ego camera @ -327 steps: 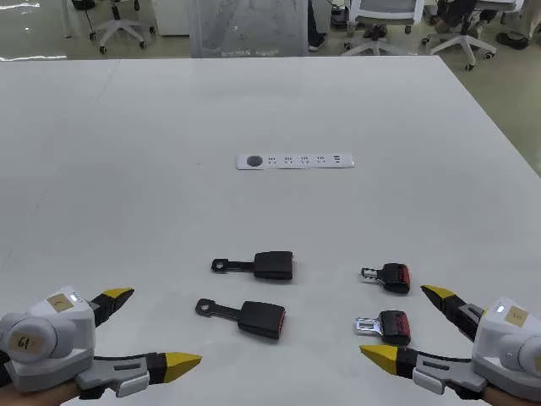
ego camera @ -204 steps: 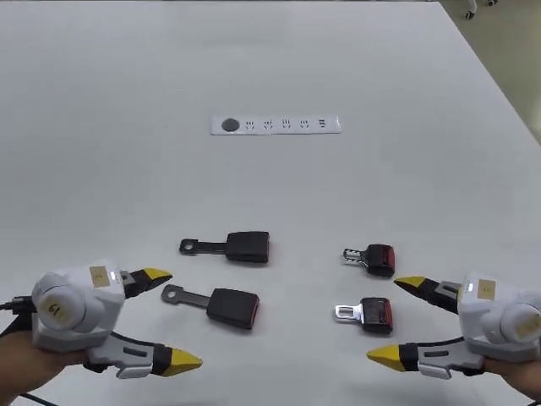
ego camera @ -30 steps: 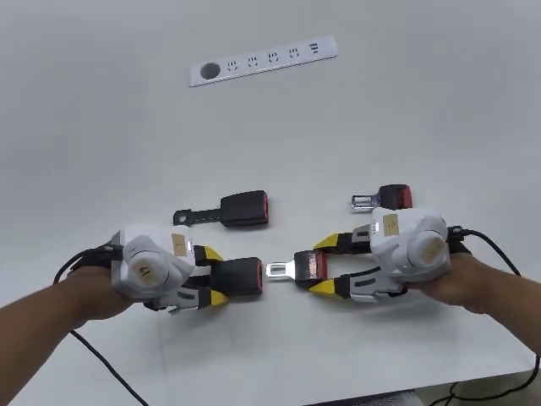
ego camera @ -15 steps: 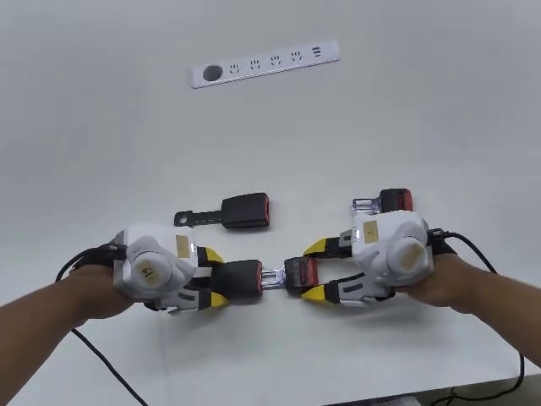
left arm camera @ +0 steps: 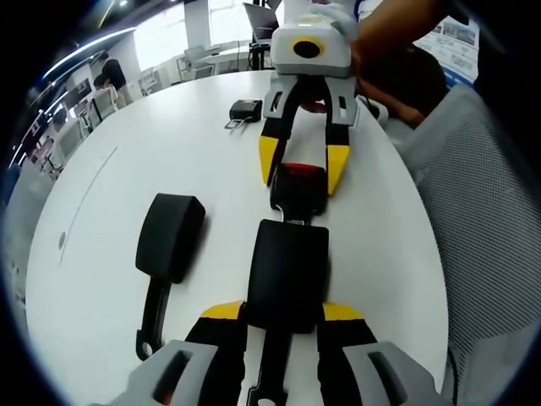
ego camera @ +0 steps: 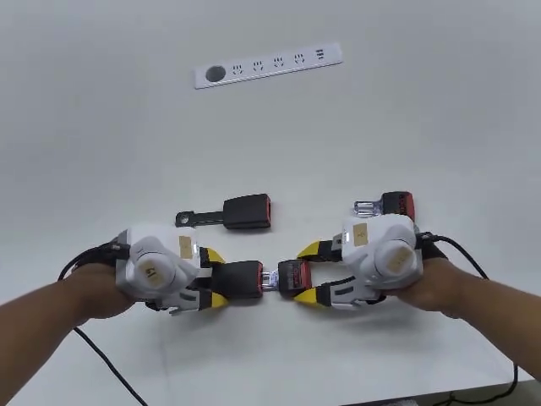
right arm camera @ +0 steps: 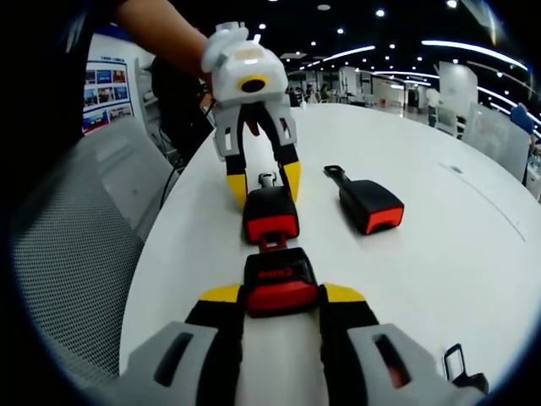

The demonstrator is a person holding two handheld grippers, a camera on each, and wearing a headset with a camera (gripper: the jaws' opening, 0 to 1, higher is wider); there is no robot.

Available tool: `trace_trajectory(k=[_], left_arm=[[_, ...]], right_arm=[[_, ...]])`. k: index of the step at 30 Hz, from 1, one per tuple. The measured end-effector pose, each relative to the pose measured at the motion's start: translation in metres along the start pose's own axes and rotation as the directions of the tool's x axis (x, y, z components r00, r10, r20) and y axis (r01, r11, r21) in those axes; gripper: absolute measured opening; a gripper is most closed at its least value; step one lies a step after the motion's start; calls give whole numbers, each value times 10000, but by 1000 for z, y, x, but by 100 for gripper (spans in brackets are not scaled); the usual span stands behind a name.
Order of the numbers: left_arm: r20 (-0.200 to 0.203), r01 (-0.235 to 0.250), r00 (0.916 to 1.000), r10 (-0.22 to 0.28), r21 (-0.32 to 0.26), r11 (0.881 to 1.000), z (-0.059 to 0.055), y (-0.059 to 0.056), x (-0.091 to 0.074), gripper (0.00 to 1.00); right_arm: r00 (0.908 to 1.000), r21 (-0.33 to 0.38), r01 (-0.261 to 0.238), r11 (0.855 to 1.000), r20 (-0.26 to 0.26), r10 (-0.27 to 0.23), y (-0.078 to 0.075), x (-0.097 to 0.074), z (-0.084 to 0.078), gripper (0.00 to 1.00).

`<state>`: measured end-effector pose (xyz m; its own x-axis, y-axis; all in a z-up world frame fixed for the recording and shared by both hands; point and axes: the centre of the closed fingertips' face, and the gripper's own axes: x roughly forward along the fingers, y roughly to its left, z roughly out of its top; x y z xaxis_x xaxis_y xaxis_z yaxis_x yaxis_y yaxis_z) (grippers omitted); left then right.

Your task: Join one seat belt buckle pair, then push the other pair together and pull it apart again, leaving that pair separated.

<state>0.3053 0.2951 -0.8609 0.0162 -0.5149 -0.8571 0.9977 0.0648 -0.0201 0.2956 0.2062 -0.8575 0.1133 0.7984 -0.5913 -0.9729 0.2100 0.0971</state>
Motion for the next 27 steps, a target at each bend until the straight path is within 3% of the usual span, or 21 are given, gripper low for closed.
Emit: trace_trajectory(k=[7,27], left_arm=[[-181,160,9997,-156,218,9996,-1,0,0,33],[-215,2,9998,-6,-176,9998,-1,-1,0,33]], right_arm=[[9999,18,-89,10000,-95,89,1,2,1,35],[10000,371,12,9993,1,-12,2,12,8,35]])
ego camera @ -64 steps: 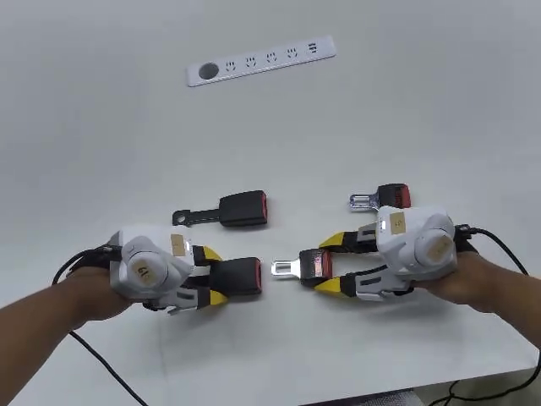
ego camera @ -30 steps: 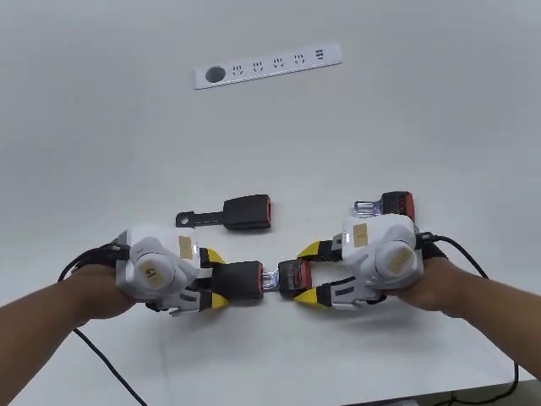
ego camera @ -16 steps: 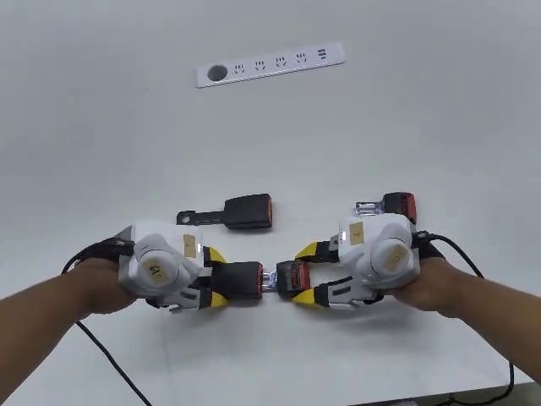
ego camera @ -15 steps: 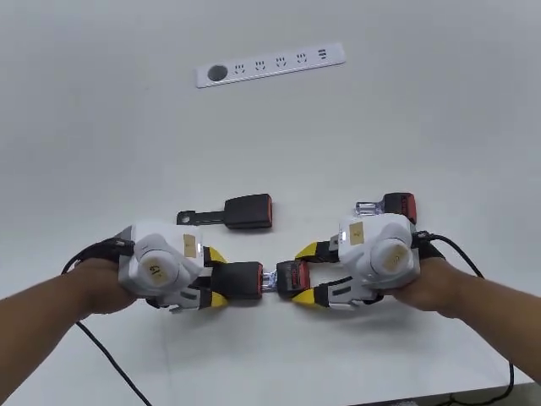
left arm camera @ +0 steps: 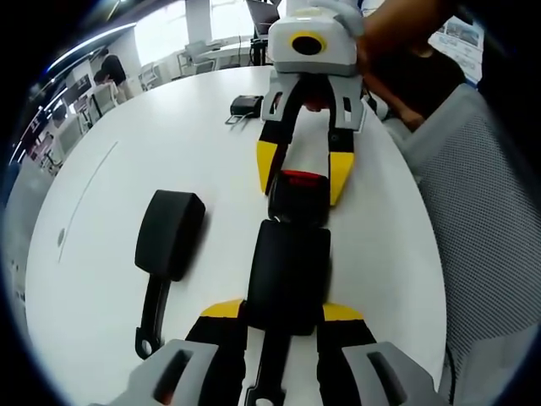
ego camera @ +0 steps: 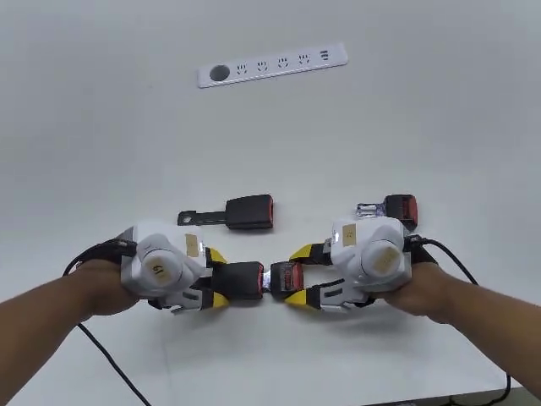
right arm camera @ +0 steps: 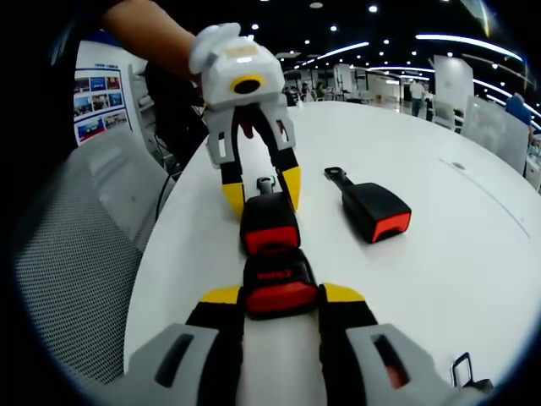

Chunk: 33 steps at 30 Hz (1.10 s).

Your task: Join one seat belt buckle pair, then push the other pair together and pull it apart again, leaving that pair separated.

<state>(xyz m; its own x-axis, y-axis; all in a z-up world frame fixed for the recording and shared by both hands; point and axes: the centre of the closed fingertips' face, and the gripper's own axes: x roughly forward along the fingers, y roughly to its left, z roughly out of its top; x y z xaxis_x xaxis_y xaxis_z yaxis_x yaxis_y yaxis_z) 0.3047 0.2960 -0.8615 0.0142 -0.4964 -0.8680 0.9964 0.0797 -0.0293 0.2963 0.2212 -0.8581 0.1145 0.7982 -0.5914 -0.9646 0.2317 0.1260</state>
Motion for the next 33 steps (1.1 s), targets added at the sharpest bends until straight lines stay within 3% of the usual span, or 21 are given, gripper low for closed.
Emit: trace_trajectory(k=[10,11,24,33], left_arm=[[-31,-19,10000,19,-39,10000,0,0,-1,32],[23,-4,10000,3,47,10000,0,0,-1,32],[-7,18,10000,-18,157,9999,-1,0,-1,33],[423,1,9991,-18,417,9991,-3,-2,-2,33]], right_arm=[[10000,-27,24,10000,-65,-24,1,5,3,35],[9997,-88,14,10000,-256,-16,1,4,1,35],[9999,-162,-28,9999,-151,26,2,5,2,35],[9999,-279,-135,9995,-25,135,1,4,2,35]])
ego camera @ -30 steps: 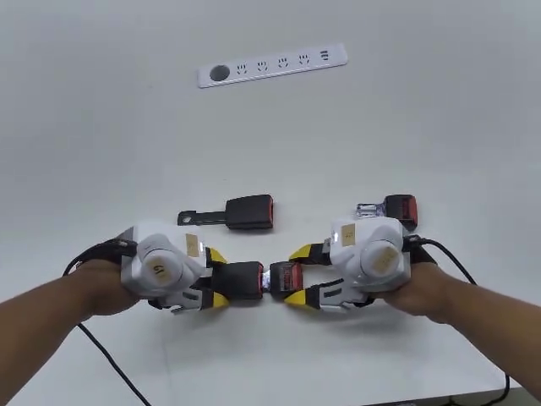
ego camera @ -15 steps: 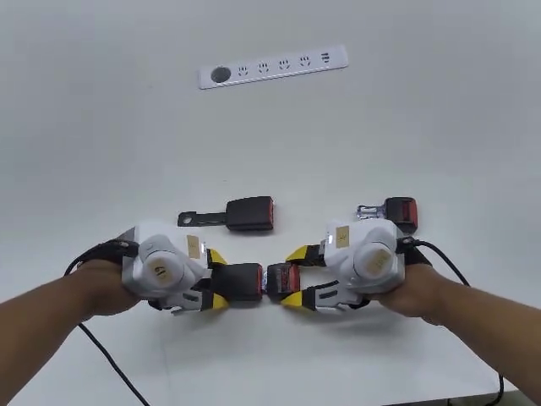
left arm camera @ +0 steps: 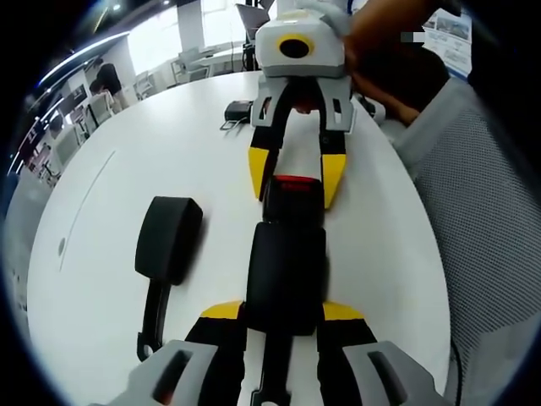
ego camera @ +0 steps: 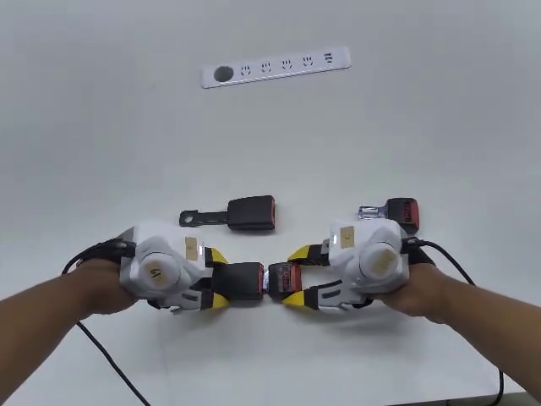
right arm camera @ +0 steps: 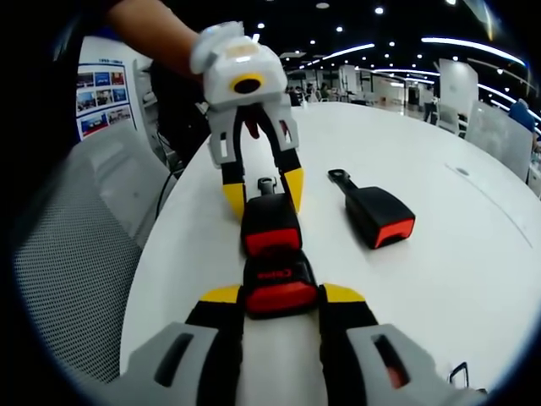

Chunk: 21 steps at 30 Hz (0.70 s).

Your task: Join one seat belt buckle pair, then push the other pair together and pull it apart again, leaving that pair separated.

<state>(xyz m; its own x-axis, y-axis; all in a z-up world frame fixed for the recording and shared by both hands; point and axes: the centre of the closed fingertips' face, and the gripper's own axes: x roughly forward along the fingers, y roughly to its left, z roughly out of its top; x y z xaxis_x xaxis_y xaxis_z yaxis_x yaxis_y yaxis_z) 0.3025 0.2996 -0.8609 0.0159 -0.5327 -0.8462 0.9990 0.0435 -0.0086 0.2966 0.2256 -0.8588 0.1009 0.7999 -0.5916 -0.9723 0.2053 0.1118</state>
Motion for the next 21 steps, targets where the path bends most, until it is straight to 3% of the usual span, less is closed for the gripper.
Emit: trace_trajectory(k=[6,21], left_arm=[[324,74,9994,-78,116,9999,1,0,-1,33],[544,360,9978,-387,498,9981,2,0,0,32]], right_arm=[[9998,-132,-38,9999,185,41,-1,-2,1,35],[9990,-238,-150,9996,414,159,-3,-5,1,35]])
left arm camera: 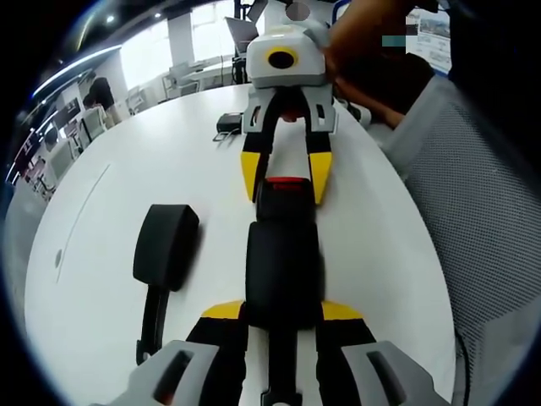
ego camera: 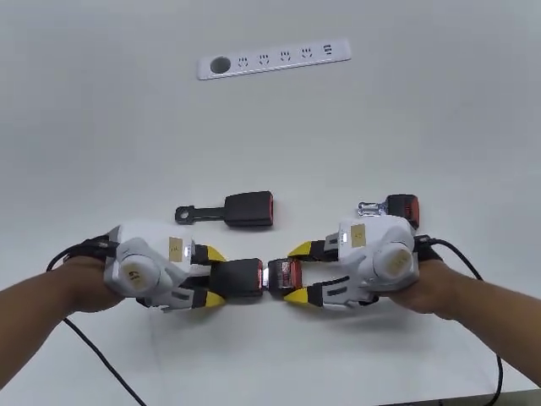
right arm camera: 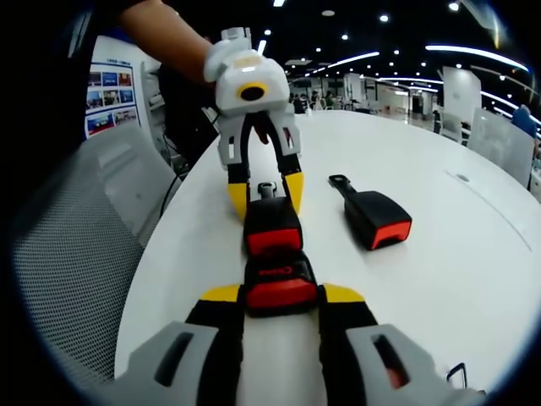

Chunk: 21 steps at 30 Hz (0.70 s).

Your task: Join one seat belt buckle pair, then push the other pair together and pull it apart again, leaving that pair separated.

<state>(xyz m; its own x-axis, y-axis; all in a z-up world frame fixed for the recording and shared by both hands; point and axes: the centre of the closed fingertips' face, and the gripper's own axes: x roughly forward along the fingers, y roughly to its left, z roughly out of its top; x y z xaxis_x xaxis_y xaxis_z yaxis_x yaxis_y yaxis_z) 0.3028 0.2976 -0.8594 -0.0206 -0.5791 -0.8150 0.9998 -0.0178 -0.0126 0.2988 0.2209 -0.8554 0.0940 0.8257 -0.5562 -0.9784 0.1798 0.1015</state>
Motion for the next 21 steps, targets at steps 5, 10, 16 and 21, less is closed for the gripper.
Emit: trace_trajectory(k=[5,10,16,21], left_arm=[[141,15,9999,-16,42,10000,0,0,0,32],[164,82,9998,-84,118,9999,-1,0,0,31],[155,156,9998,-159,219,9996,-1,0,0,31],[177,172,9997,-176,219,9996,-1,0,1,31]], right_arm=[[10000,-138,14,9999,91,-13,0,0,-1,34],[9998,-128,-18,9999,185,21,-1,-1,-1,34],[9998,-195,-1,9998,216,5,0,-2,-1,34],[9996,-119,5,9999,278,-2,1,-3,-2,34]])
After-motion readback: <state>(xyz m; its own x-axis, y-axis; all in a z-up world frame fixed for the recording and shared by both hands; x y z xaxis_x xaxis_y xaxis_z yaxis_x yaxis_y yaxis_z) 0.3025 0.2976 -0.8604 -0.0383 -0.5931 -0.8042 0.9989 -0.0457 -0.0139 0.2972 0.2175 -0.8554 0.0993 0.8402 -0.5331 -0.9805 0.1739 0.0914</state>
